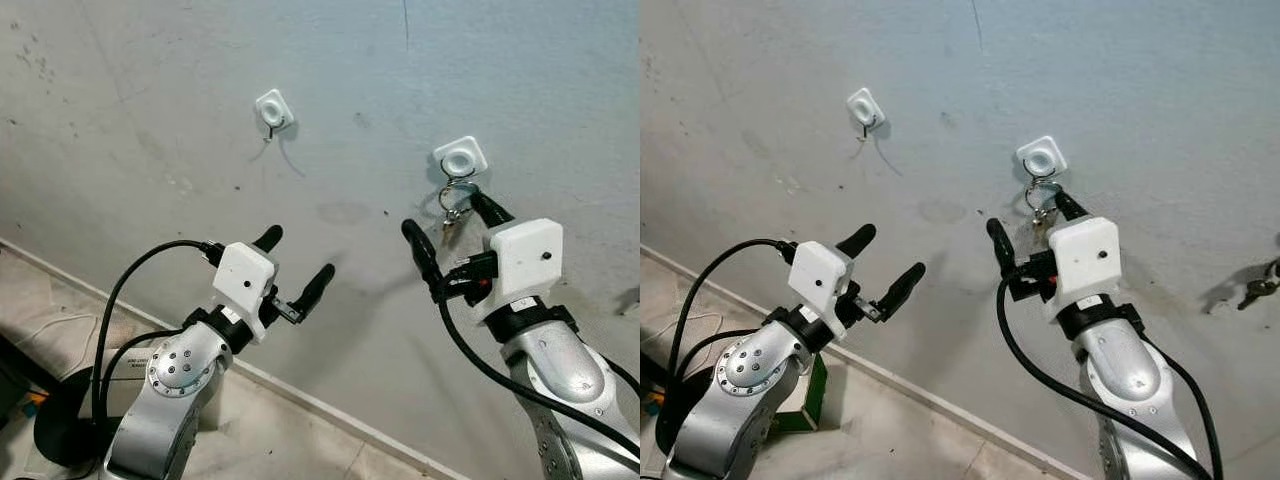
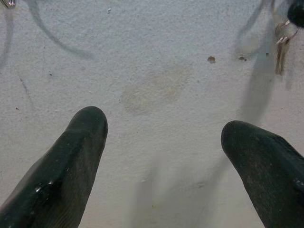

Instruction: Hang keys on a hook

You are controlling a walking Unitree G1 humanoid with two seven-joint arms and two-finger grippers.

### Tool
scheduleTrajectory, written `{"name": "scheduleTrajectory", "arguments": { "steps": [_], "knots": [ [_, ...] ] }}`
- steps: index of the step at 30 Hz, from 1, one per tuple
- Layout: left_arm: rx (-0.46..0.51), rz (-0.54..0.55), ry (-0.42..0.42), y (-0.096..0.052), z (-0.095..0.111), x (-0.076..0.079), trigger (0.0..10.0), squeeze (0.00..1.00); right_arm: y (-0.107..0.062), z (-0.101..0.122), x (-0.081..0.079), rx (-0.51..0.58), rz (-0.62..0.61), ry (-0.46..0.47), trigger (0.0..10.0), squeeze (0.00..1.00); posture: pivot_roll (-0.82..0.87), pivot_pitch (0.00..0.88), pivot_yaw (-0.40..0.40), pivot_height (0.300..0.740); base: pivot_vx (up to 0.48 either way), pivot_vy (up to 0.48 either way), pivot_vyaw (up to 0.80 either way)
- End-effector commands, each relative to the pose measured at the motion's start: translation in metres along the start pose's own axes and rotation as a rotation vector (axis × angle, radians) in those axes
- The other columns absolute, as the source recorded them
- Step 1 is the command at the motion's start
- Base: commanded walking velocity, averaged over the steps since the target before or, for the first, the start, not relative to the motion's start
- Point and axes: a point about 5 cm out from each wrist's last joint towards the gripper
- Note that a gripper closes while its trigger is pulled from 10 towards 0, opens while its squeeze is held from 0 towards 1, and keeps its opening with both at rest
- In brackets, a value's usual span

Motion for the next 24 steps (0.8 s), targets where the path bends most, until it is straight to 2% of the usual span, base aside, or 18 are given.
{"name": "scheduleTrajectory", "arguments": {
  "steps": [1, 15, 20, 24],
  "knots": [
    [-0.003, 0.018, 0.014, -0.0006, -0.0006, -0.0029, 10.0, 0.00, 0.0007, 0.0013, -0.0060, 0.003, 0.049, 0.009, 10.0, 0.00, 0.05, 0.038, 0.036, 0.740, 0.000, 0.000, 0.00],
    [-0.004, 0.023, 0.012, -0.0002, -0.0021, -0.0018, 10.0, 0.00, 0.0026, -0.0003, -0.0074, -0.008, 0.051, 0.012, 10.0, 0.00, 0.04, 0.044, 0.033, 0.740, 0.000, 0.000, 0.00],
    [0.011, 0.029, 0.013, 0.0011, 0.0014, -0.0021, 10.0, 0.00, 0.0018, 0.0047, -0.0076, 0.014, 0.033, -0.034, 10.0, 0.00, 0.04, 0.047, 0.032, 0.740, 0.000, 0.000, 0.00],
    [0.009, 0.030, 0.013, 0.0002, 0.0010, -0.0033, 10.0, 0.00, -0.0020, 0.0051, -0.0108, 0.010, 0.048, -0.009, 10.0, 0.00, 0.04, 0.049, 0.035, 0.740, 0.000, 0.000, 0.00]
  ]
}}
Point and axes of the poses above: a point about 5 cm out from each wrist's last joint towards the gripper, its own y axis pointing out of the wrist towards the gripper, its own z axis along the axis of the wrist's last joint, x = y × z, and after that the axes turned 11 degrees about -y, right-handed
